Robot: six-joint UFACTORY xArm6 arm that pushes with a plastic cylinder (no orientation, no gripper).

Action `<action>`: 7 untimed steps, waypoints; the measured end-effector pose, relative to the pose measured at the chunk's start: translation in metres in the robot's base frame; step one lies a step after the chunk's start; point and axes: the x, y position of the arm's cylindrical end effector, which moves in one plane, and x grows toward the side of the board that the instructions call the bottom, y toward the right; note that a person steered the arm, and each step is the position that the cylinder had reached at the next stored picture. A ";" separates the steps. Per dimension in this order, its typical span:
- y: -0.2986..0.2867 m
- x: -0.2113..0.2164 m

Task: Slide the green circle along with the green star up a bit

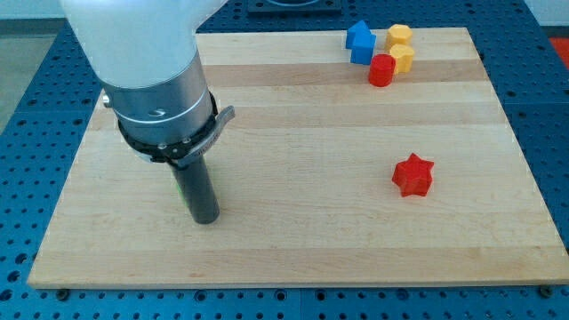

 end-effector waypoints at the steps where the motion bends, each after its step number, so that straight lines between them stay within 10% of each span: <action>1: -0.002 -0.014; 7: -0.041 -0.087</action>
